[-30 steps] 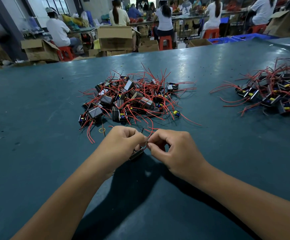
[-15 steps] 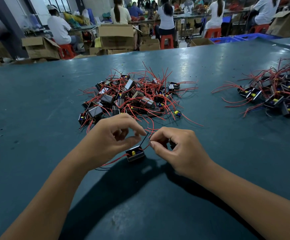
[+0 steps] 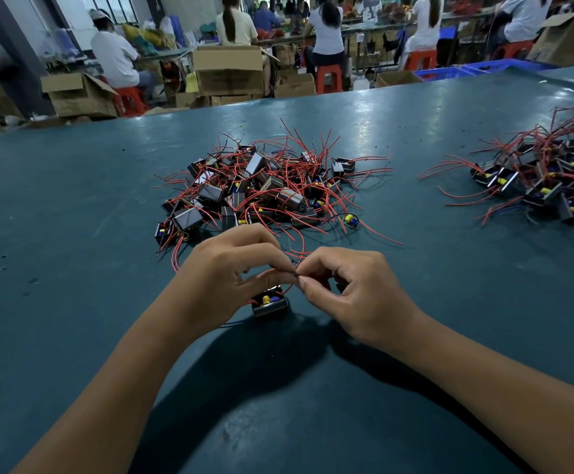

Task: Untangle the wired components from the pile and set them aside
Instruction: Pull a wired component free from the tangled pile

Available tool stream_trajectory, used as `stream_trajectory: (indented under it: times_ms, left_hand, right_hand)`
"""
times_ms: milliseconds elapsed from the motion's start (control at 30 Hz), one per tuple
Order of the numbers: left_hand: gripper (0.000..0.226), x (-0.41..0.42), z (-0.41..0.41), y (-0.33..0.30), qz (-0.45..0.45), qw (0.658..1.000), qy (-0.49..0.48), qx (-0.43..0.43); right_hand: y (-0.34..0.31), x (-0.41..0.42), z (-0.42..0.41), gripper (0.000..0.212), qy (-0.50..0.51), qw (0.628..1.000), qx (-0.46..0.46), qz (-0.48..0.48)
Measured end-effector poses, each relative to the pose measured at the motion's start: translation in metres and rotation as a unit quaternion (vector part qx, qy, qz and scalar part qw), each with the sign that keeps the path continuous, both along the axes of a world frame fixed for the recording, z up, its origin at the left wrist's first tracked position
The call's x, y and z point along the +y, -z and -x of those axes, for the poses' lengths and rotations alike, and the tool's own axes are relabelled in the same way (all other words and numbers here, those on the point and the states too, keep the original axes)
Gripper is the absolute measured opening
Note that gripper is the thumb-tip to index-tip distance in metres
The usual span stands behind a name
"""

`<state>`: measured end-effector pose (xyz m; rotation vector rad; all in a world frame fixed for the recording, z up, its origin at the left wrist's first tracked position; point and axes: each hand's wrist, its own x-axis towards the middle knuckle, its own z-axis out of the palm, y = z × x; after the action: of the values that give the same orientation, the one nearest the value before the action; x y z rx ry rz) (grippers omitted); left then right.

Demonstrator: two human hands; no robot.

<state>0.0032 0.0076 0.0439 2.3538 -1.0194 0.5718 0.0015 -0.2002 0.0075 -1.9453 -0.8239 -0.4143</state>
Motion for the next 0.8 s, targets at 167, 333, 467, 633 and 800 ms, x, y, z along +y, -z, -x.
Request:
stream_trajectory:
  times_ms: [167, 333, 467, 633, 800]
  left_hand:
    - [0.008, -0.008, 0.004, 0.001, 0.005, 1.0, -0.014, 0.018]
    - [0.016, -0.017, 0.01, 0.005, 0.086, 0.977, -0.069, 0.182]
    - [0.03, -0.026, 0.012, 0.005, 0.236, 0.891, -0.102, 0.373]
    - [0.031, -0.026, 0.01, 0.008, 0.32, 0.809, -0.107, 0.481]
    - [0.017, -0.005, 0.004, 0.0, 0.134, 0.978, -0.047, 0.156]
  right_hand:
    - [0.0, 0.0, 0.001, 0.008, 0.026, 1.0, -0.009, -0.013]
    - [0.0, 0.002, 0.001, 0.008, 0.04, 0.999, -0.02, -0.006]
    - [0.0, 0.003, 0.002, 0.006, 0.042, 0.999, -0.025, 0.012]
    - [0.001, 0.004, 0.001, 0.007, 0.041, 0.999, -0.016, 0.008]
    - [0.002, 0.003, -0.002, 0.014, 0.046, 0.999, 0.012, -0.011]
